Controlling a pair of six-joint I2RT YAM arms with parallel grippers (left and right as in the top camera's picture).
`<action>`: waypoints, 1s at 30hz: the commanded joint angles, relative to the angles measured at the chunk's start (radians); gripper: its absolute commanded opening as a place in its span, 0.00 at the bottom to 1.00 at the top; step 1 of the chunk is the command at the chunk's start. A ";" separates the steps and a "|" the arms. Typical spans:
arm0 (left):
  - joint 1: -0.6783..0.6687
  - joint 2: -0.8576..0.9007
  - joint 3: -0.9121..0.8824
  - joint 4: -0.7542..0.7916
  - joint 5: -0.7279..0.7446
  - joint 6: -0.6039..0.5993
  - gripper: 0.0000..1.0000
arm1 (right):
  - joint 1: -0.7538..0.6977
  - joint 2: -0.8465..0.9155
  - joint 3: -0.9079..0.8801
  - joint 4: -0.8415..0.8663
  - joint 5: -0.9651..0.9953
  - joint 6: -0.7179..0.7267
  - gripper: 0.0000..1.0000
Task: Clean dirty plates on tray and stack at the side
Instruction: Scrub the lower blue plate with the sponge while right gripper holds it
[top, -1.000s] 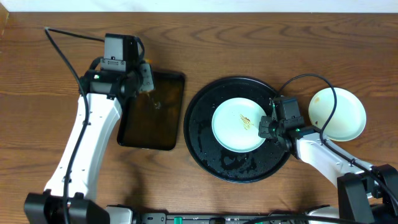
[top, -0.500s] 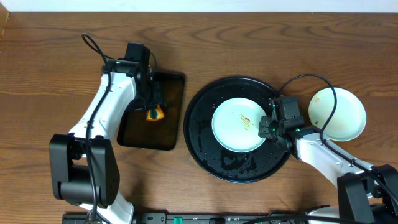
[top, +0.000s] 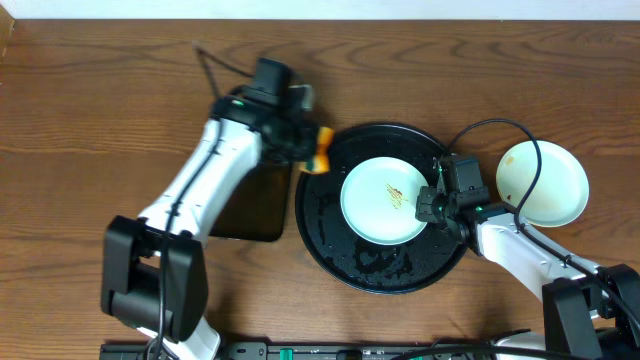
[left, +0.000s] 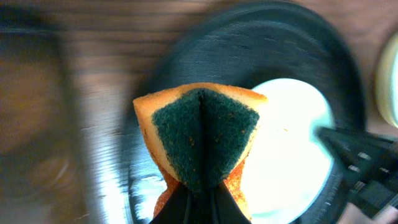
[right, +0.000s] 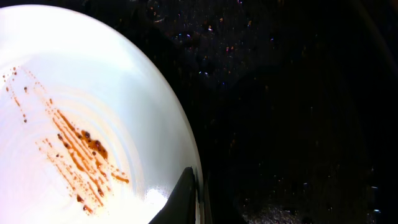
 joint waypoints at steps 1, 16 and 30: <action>-0.078 0.029 0.020 0.042 -0.005 -0.102 0.07 | 0.011 0.052 -0.030 -0.031 -0.005 -0.016 0.01; -0.315 0.275 0.020 0.335 0.251 -0.312 0.08 | 0.011 0.052 -0.030 -0.034 -0.008 -0.027 0.01; -0.269 0.335 0.021 0.221 -0.171 -0.355 0.07 | 0.011 0.052 -0.030 -0.040 -0.008 -0.027 0.01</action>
